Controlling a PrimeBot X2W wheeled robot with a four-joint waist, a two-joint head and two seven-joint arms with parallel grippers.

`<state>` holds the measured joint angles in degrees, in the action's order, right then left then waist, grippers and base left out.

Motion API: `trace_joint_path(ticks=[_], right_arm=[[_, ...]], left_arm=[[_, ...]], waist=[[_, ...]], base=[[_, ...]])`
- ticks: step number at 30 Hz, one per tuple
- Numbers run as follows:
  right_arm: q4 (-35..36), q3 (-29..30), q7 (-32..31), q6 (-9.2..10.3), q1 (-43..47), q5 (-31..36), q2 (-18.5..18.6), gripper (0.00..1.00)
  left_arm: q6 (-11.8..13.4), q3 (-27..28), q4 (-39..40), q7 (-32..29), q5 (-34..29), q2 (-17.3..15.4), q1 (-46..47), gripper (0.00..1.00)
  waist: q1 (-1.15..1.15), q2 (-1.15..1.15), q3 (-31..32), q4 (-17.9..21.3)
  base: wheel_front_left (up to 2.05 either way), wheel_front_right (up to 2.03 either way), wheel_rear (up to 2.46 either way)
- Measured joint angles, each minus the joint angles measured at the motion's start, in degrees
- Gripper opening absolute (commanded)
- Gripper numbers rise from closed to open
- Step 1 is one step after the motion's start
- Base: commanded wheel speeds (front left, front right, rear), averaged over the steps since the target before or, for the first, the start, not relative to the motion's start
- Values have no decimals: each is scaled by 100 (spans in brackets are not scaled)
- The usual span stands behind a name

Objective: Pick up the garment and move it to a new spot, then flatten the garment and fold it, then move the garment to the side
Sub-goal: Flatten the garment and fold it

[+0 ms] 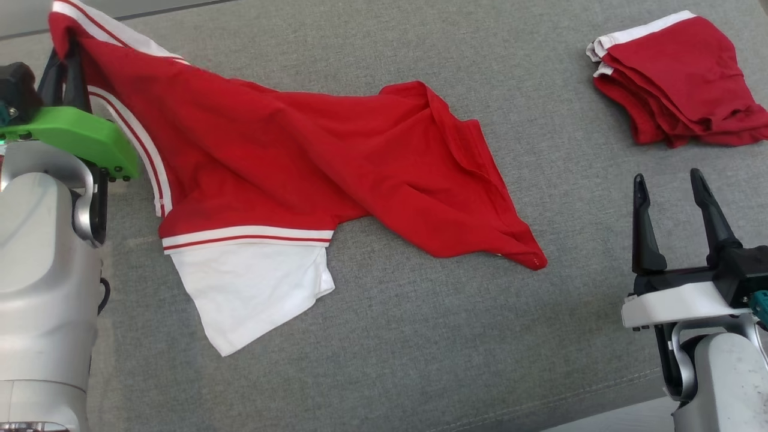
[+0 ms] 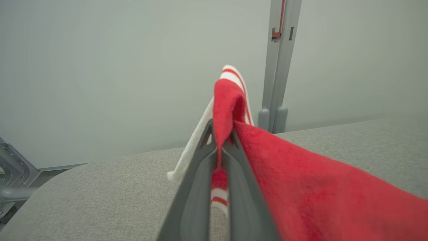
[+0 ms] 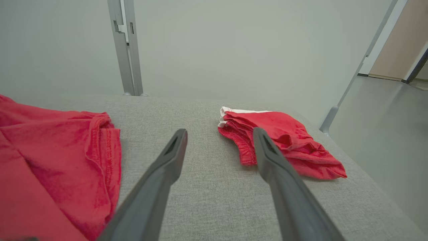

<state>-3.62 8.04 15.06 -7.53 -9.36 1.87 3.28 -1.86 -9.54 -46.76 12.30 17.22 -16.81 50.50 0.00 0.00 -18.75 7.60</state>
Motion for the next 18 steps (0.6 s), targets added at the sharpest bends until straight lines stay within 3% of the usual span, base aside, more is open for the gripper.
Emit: trace_joint_path(ticks=[1, 12, 18], right_arm=[[2, 32, 0, 0, -6, 8, 0, 100], [-67, 11, 0, 0, 7, 35, -31, 100], [-761, -327, -78, -1, 82, -15, 22, 100]], left_arm=[[-49, -14, -5, 22, 13, 23, 2, 100], [-260, 2, 333, 242, 249, 255, -347, 100], [-236, 90, 1084, 266, 359, 527, -1219, 100]], waist=[[0, 0, -11, 2], [0, 0, 194, -211], [0, 0, 407, -389]], base=[[0, 0, 0], [0, 0, 0], [0, 0, 0]])
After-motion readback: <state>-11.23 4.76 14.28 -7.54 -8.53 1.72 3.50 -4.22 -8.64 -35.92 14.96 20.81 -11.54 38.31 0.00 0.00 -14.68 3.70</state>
